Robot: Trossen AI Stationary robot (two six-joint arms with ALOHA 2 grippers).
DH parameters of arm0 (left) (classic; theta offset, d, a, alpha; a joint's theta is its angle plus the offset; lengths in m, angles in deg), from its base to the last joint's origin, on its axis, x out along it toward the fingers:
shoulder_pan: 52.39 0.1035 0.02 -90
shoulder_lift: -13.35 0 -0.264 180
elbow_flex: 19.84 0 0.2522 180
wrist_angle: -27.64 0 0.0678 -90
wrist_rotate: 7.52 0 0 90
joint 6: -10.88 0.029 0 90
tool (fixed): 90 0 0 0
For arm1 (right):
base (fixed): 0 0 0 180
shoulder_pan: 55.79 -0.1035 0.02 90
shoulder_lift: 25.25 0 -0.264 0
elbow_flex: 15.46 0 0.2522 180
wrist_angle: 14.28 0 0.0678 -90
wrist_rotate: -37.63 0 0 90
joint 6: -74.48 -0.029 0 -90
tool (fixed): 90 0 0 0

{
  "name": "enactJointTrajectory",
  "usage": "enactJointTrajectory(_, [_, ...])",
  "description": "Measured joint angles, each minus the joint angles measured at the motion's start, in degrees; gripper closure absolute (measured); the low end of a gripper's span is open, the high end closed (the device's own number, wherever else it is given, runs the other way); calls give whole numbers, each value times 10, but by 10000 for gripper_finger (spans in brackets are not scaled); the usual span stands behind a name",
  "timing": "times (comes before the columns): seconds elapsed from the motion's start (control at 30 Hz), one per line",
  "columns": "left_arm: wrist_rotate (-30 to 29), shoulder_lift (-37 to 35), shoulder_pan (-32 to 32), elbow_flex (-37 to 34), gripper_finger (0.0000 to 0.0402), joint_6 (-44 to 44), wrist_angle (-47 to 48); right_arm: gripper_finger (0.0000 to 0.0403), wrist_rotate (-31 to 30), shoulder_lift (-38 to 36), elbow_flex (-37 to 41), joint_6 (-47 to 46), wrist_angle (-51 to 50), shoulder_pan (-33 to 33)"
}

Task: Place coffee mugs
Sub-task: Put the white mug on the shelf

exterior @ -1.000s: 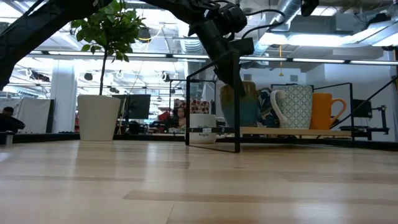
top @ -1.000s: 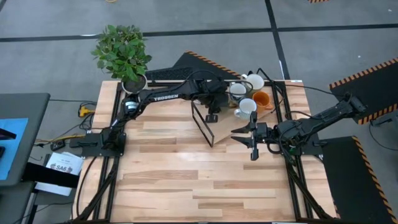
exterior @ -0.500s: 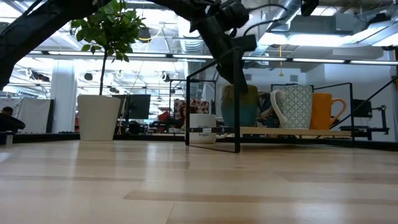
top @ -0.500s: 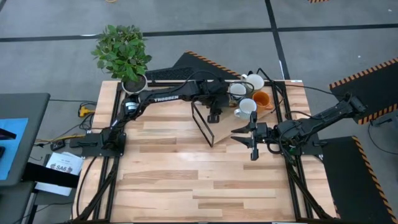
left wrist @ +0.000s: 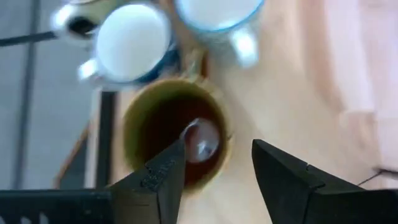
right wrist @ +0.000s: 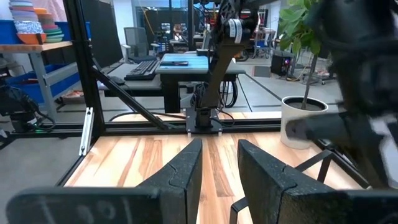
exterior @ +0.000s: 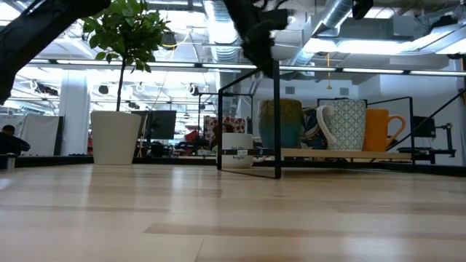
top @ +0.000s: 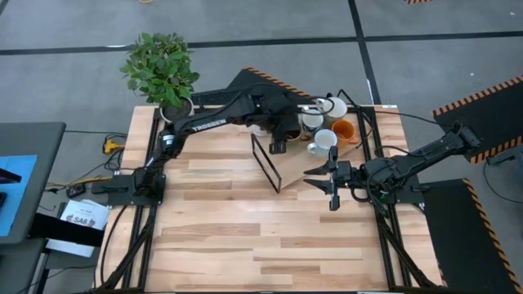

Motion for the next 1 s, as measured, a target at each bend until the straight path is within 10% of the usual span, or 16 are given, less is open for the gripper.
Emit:
enactJointTrajectory(0.27, [-61,-113,19,-20,230,-40,26,275,0,0,0,0,-14,0])
enactJointTrajectory(0.57, [58,-148,58,-49,230,-63,25,275,0,0,0,-6,-15,0])
enactJointTrajectory(1.0, [86,-244,117,-432,230,-68,-322,275,0,0,2,-16,-35,-1])
